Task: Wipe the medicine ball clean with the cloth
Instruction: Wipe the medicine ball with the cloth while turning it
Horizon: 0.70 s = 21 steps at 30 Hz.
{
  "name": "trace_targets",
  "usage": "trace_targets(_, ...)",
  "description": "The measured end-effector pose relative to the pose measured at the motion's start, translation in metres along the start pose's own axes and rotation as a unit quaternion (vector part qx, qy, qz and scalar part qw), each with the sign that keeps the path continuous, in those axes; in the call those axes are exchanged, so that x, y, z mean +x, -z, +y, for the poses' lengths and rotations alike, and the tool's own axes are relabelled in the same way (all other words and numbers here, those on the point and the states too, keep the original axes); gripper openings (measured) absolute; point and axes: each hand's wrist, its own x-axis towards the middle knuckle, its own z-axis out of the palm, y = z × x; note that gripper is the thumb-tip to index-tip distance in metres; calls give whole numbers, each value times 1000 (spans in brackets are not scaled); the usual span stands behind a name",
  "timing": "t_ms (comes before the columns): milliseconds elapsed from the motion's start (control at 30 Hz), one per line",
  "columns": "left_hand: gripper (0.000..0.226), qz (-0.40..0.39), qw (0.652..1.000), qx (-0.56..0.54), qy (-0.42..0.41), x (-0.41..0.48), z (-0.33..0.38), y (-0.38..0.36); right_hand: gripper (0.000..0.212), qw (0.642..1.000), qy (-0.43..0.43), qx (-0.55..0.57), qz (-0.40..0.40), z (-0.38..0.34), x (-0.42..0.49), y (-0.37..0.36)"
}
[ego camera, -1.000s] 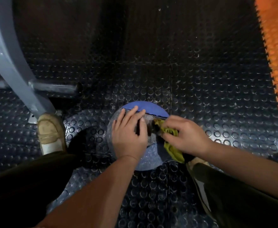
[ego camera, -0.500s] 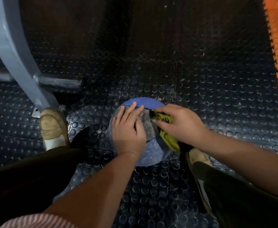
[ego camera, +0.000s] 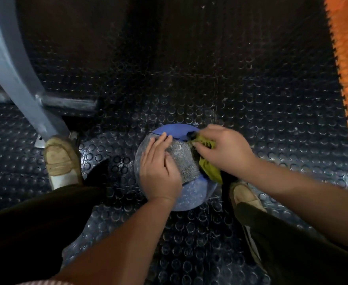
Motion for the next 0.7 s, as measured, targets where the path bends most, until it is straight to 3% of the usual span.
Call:
trace_targets(133, 57, -15, 998, -46, 51, 18, -10, 5, 33, 994, 95, -8, -48, -7, -31, -1)
trace_targets(233, 58, -31, 998, -32, 42, 25, -13, 4, 35, 989, 133, -29, -49, -3, -25, 1)
trace_targets(367, 58, -51, 998, -17, 28, 24, -11, 3, 25, 992, 105, -65, -11, -11, 6, 1)
trace_targets(533, 46, -40, 997, -18, 67, 24, 1, -1, 23, 997, 3, -67, -43, -5, 33, 2)
trace_targets(633, 43, -43, 994, -31, 94, 28, 9, -6, 20, 1000, 23, -21, 0, 3, -1, 4)
trace_targets(700, 40, -48, 991, -32, 117, 32, 8, -9, 28, 999, 40, -12, -22, 9, -27, 5)
